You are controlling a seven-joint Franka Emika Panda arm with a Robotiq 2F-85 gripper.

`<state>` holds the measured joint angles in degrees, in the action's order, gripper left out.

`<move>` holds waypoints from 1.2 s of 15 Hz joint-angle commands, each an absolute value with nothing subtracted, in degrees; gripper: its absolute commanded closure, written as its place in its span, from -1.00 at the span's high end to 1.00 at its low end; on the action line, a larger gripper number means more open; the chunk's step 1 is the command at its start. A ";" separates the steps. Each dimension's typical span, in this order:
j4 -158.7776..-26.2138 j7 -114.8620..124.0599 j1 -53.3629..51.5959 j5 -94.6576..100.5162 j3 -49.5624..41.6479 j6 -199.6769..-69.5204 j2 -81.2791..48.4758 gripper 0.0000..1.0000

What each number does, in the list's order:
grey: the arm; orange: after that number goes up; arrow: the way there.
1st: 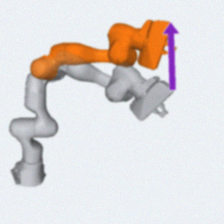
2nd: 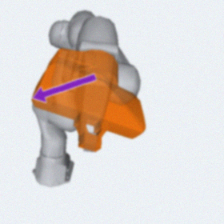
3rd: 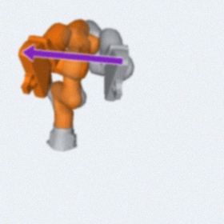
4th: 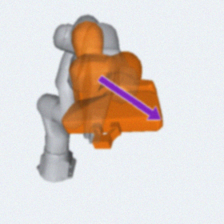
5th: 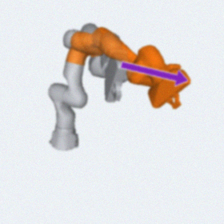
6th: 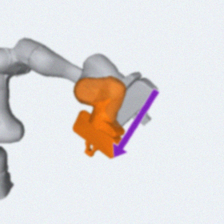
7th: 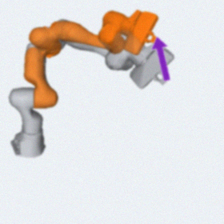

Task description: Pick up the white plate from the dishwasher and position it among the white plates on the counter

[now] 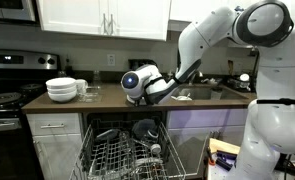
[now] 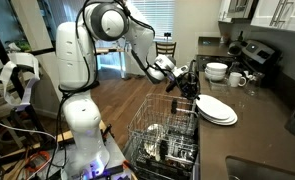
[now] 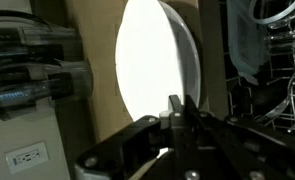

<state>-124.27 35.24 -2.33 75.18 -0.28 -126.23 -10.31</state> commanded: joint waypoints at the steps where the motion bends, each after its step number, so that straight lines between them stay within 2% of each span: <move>1: -121.74 33.15 -1.15 76.61 -0.60 -127.51 -11.80 -0.94; 11: -121.68 35.05 -1.26 75.14 -0.96 -126.40 -12.31 -0.89; 12: -121.64 34.78 -1.13 75.04 -0.96 -127.01 -12.42 -0.94; 18: -121.50 34.27 -0.52 75.34 -1.14 -129.45 -12.54 -0.94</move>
<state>-121.75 35.15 -1.70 75.16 -1.47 -126.69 -12.35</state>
